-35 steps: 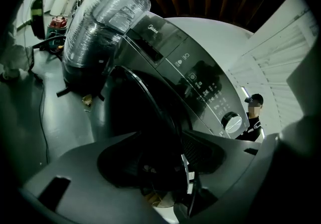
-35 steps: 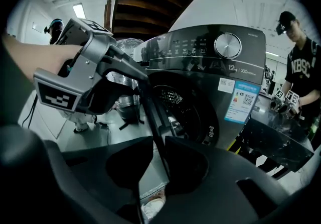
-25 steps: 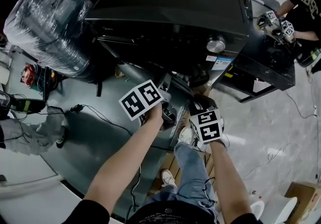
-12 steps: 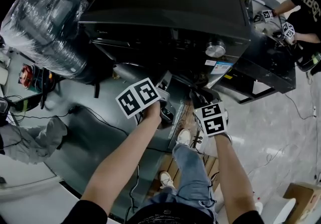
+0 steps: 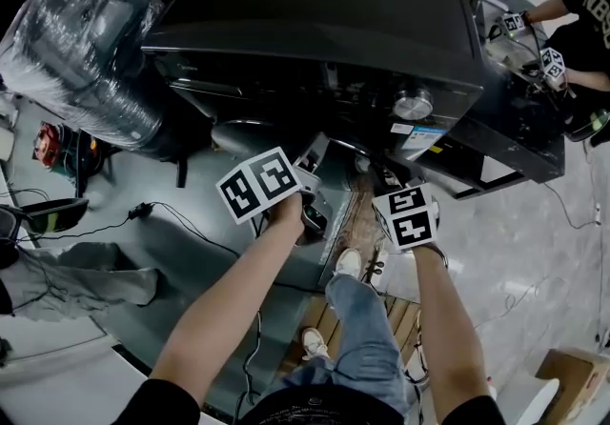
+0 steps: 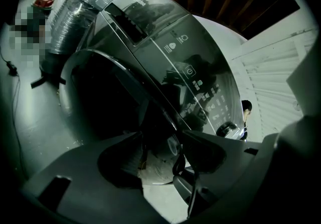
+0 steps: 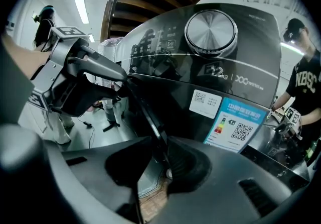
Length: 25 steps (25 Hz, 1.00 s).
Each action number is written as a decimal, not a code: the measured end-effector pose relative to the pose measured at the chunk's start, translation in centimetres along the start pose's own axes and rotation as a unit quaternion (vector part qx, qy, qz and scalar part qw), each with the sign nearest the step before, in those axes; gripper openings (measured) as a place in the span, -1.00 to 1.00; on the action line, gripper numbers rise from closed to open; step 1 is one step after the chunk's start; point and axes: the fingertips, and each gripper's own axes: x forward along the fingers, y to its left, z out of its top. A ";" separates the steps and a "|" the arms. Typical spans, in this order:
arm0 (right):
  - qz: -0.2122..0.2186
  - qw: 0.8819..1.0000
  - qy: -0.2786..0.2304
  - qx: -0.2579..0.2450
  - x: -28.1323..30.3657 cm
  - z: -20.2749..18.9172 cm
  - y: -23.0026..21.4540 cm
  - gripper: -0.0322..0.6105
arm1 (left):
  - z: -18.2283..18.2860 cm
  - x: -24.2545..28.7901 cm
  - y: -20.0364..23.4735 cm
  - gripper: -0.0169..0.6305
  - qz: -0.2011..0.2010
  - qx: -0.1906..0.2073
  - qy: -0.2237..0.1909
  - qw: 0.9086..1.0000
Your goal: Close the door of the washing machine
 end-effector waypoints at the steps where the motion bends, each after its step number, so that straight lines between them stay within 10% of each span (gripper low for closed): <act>1: -0.001 1.000 0.000 0.001 0.1 0.1 -0.2 -0.60 | 0.1 0.1 0.0 -0.14 -0.001 0.000 0.001 1.000; 25: -0.002 1.000 -0.003 0.007 0.9 0.7 -0.9 -0.57 | 0.6 0.7 -0.2 -0.14 -0.005 0.001 -0.002 1.000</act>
